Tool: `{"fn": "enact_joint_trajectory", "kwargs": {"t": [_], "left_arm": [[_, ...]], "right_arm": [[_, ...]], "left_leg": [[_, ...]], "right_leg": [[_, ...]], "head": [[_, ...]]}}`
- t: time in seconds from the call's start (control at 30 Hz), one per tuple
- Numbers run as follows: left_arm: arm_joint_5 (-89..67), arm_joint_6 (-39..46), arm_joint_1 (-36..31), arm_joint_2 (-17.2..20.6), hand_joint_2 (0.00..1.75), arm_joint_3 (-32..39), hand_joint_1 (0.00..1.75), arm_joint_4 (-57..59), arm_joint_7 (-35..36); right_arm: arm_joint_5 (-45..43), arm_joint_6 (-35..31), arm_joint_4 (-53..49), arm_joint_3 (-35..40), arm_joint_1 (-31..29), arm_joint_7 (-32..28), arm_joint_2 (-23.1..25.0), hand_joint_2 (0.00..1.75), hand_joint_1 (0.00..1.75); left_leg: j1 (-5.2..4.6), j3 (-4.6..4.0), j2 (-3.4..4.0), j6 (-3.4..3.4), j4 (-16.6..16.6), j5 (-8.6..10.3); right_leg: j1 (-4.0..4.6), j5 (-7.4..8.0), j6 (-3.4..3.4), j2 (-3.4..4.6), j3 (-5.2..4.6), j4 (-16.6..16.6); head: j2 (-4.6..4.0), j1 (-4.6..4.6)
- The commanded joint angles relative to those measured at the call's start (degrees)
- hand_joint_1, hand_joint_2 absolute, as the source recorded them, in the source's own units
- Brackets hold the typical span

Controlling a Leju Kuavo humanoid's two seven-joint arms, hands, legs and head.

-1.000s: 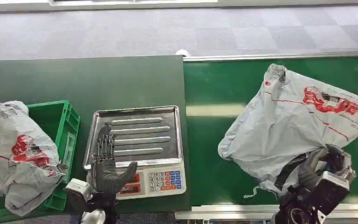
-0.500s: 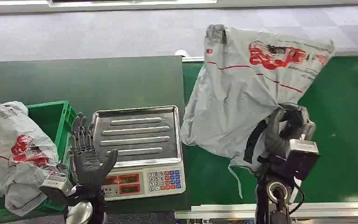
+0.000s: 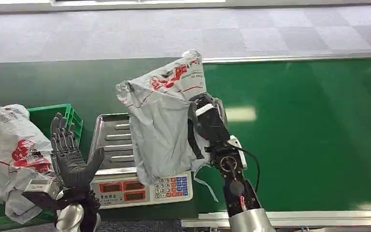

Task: Moved the parcel from conveyor to table for the left to box.

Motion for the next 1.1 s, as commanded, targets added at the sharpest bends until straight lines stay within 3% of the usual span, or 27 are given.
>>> {"fn": "enact_joint_trajectory", "kwargs": {"t": [0.03,0.17,0.2,0.33,0.37,0.53,0.67,0.83,1.1], "left_arm": [[-0.53,1.20,0.48,0.31,1.75,3.14,0.00,-0.61,-0.15],[-0.27,0.89,0.23,0.54,1.75,3.28,0.00,0.31,-0.15],[-0.34,0.84,0.08,0.55,1.75,3.14,0.00,0.95,-0.15],[-0.34,0.84,0.08,0.55,1.75,3.14,0.00,0.95,-0.15],[-0.53,1.20,-0.01,0.49,1.75,2.97,0.00,1.11,-0.15],[-1.92,2.79,0.30,0.81,1.75,1.62,0.00,2.44,-0.15],[-4.77,0.17,-3.68,-0.37,1.75,1.59,0.00,18.50,0.18],[-11.79,0.93,-8.38,-1.23,1.75,-1.54,0.00,28.23,3.20],[-21.08,5.73,-10.83,-2.90,1.75,-5.46,0.00,28.29,8.20]], "right_arm": [[3.04,0.25,17.25,4.26,-7.11,1.90,0.50,1.75,1.75],[3.68,1.00,18.52,4.65,-7.52,1.98,0.59,1.75,1.75],[3.72,0.83,18.77,4.42,-7.63,1.90,0.65,1.75,1.62],[3.72,0.83,18.77,4.42,-7.63,1.90,0.65,1.75,1.62],[3.88,0.27,18.69,4.19,-7.72,1.95,0.66,1.75,0.00],[1.72,-2.08,16.28,2.96,-7.34,0.33,0.54,1.75,0.00],[-0.08,-3.59,9.75,0.09,-4.61,-2.58,0.66,1.75,0.00],[1.00,-6.71,4.82,-0.88,-1.85,-2.26,0.61,1.75,0.00],[-1.33,-11.39,-7.62,-1.02,4.08,-3.92,0.68,1.75,0.00]], "left_leg": [[-0.01,0.07,0.10,0.04,-0.03,-0.02],[-0.02,0.06,0.03,0.04,-0.05,0.00],[-0.03,0.04,0.00,0.03,-0.03,0.00],[-0.03,0.03,0.01,0.03,-0.05,0.02],[-0.02,0.01,-0.01,0.02,-0.02,0.01],[-0.04,0.01,-0.04,0.03,-0.02,0.01],[-0.09,0.09,-0.18,0.05,-0.13,0.07],[-0.07,0.05,-0.39,0.07,-0.15,0.15],[-0.05,-0.06,-0.28,0.06,0.01,0.04]], "right_leg": [[-0.01,0.05,0.01,0.20,0.02,-0.05],[-0.01,0.03,0.01,0.13,0.04,-0.06],[-0.03,0.02,0.00,0.09,0.02,-0.02],[-0.03,0.04,0.00,0.12,0.00,-0.04],[-0.02,0.03,0.00,0.09,-0.01,-0.02],[-0.04,0.01,0.01,0.05,-0.01,-0.01],[-0.08,0.01,0.02,-0.08,0.07,-0.09],[-0.08,0.04,0.02,-0.28,0.09,-0.17],[-0.06,-0.02,0.02,-0.17,-0.03,-0.05]], "head": [[0.00,0.00],[0.00,0.02],[0.00,0.00],[0.00,0.00],[0.00,0.00],[0.00,0.00],[0.00,-0.02],[0.00,0.00],[0.00,-0.02]]}}
